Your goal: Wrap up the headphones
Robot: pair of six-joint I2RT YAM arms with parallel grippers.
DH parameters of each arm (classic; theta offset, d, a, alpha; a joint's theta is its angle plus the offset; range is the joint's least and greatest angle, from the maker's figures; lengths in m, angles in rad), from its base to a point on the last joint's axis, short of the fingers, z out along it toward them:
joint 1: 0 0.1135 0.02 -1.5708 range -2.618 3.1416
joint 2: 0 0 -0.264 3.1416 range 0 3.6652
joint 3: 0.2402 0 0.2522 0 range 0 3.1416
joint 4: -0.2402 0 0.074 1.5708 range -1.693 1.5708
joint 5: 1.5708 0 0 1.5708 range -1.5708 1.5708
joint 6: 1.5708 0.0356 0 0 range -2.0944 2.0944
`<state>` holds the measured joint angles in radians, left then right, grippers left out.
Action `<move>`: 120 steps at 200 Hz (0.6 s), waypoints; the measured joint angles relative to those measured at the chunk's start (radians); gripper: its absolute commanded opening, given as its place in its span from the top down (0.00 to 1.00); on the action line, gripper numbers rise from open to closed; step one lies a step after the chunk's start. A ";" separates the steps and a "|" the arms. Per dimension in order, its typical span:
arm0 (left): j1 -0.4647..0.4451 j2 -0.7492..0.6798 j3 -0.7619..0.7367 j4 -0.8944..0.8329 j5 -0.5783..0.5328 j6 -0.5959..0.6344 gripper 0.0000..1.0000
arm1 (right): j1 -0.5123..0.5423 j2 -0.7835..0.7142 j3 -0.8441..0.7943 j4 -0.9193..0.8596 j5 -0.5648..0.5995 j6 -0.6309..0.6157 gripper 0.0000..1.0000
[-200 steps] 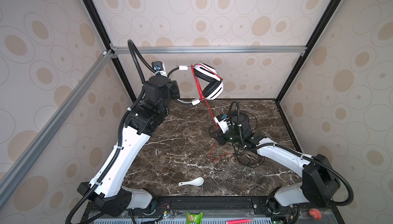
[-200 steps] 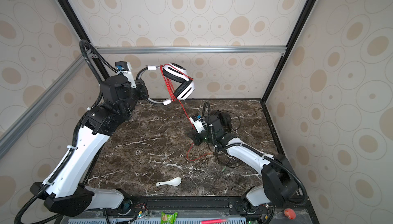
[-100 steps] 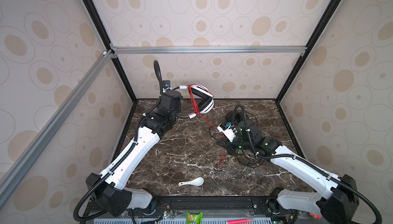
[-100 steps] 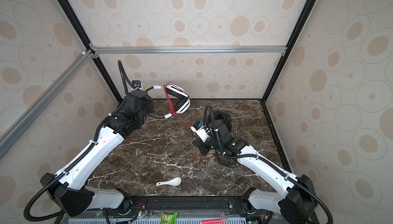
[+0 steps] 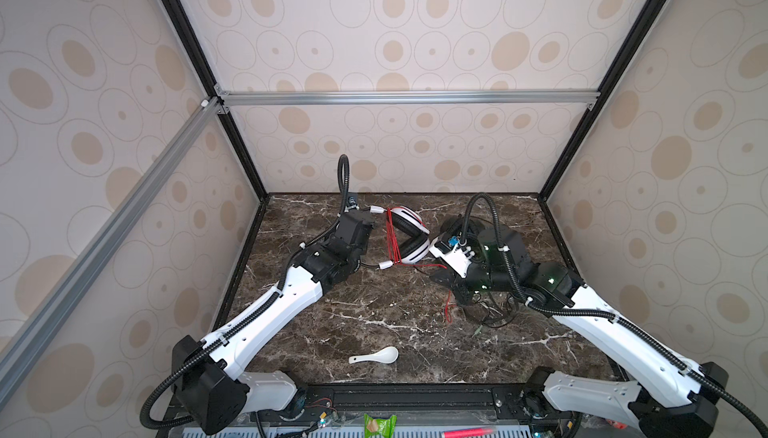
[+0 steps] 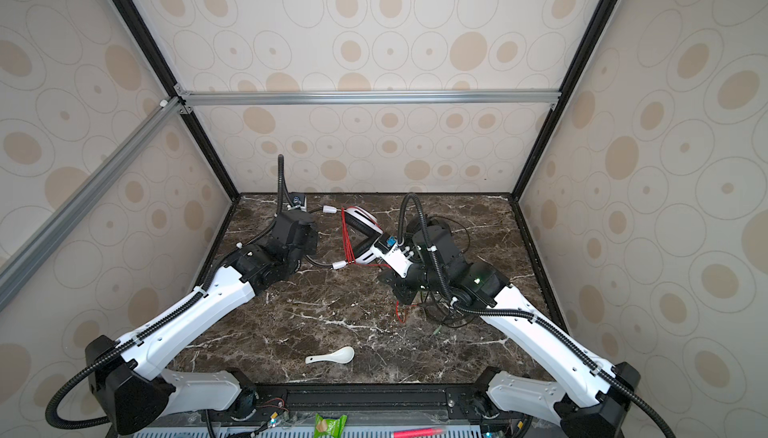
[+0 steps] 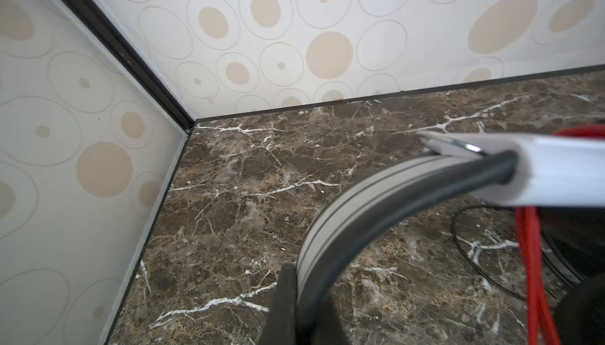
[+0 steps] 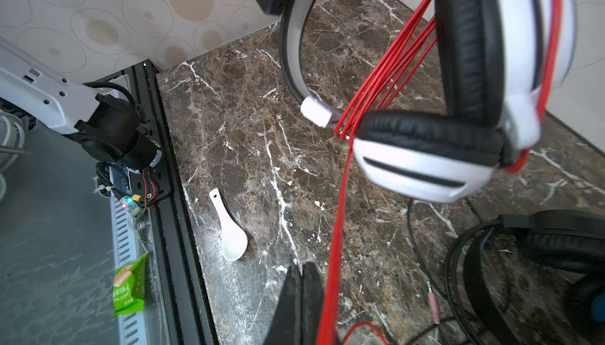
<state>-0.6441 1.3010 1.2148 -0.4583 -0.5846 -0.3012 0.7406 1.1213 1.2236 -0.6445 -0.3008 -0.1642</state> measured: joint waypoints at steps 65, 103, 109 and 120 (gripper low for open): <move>-0.076 0.012 -0.013 -0.034 0.143 0.109 1.00 | 0.000 0.125 0.203 -0.147 0.075 -0.099 0.99; -0.111 0.067 -0.013 -0.066 0.179 0.177 1.00 | 0.000 0.153 0.203 -0.196 0.117 -0.156 0.95; -0.117 0.074 -0.013 -0.069 0.182 0.185 1.00 | 0.000 0.158 0.203 -0.202 0.124 -0.162 0.95; -0.126 0.080 -0.013 -0.079 0.193 0.197 1.00 | 0.000 0.166 0.203 -0.204 0.145 -0.173 0.94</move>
<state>-0.7704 1.3815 1.2018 -0.5373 -0.3916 -0.1040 0.7406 1.2869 1.4269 -0.8486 -0.1555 -0.3374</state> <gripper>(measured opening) 0.066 0.053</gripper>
